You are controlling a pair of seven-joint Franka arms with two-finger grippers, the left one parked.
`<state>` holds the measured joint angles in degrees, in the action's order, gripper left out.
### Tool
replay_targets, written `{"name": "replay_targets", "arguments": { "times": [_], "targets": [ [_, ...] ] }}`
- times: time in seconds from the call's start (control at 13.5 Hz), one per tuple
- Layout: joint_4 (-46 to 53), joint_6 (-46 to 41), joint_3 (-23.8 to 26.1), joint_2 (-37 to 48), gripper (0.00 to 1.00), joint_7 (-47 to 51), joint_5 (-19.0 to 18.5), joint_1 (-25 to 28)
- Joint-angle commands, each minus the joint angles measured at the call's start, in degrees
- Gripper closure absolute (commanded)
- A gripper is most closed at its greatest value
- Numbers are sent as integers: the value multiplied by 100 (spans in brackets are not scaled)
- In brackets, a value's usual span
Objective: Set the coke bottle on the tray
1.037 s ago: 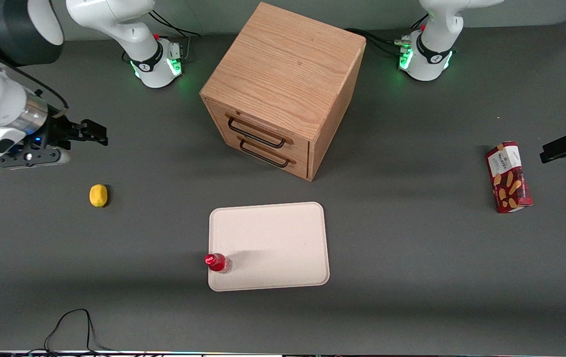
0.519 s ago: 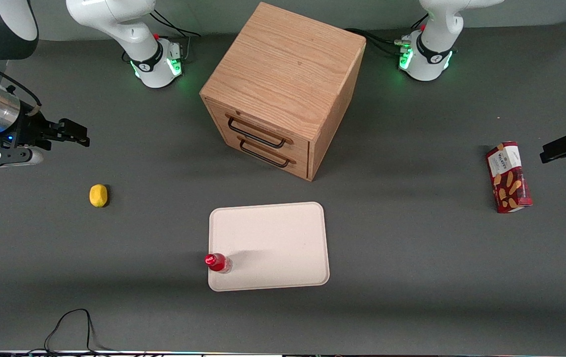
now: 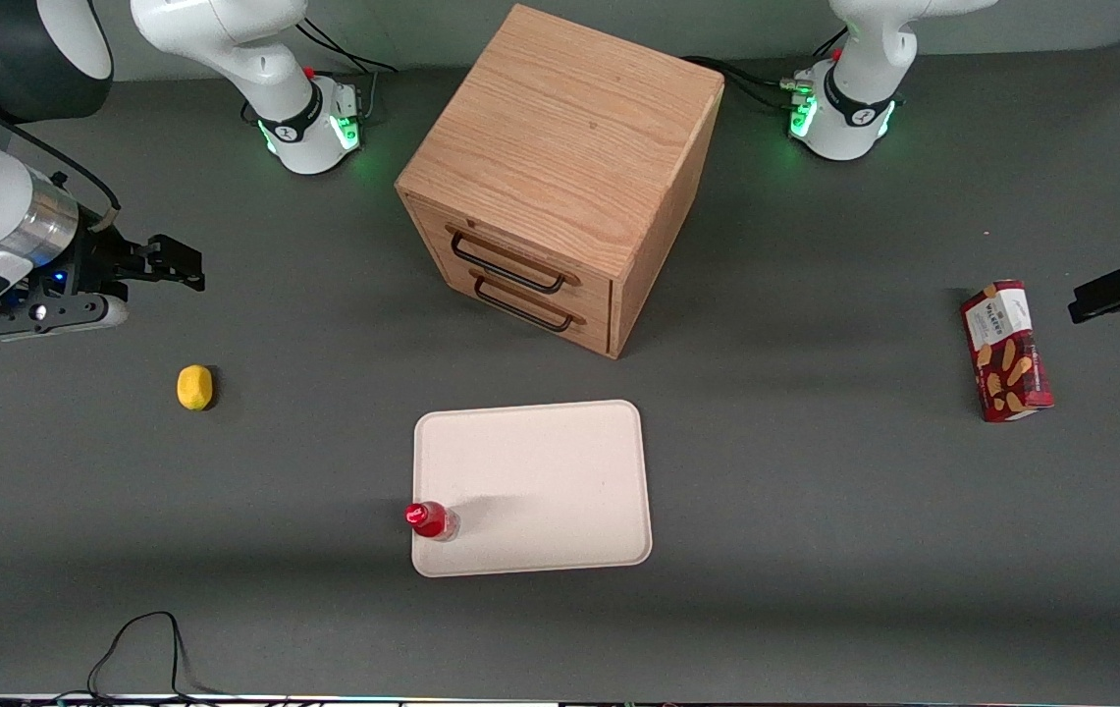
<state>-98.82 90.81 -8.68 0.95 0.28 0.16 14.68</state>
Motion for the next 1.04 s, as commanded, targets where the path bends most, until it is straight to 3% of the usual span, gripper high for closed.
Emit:
{"name": "replay_targets", "arguments": {
  "times": [0.0,0.37,0.59,0.96],
  "targets": [
    [205,-160,-37,-69,0,-107,72,-53],
    [723,-660,16,-235,0,-116,247,-412],
    [900,-784,594,-324,0,-283,380,-1054],
    [917,-784,596,-341,0,-283,380,-1082]
  ]
}}
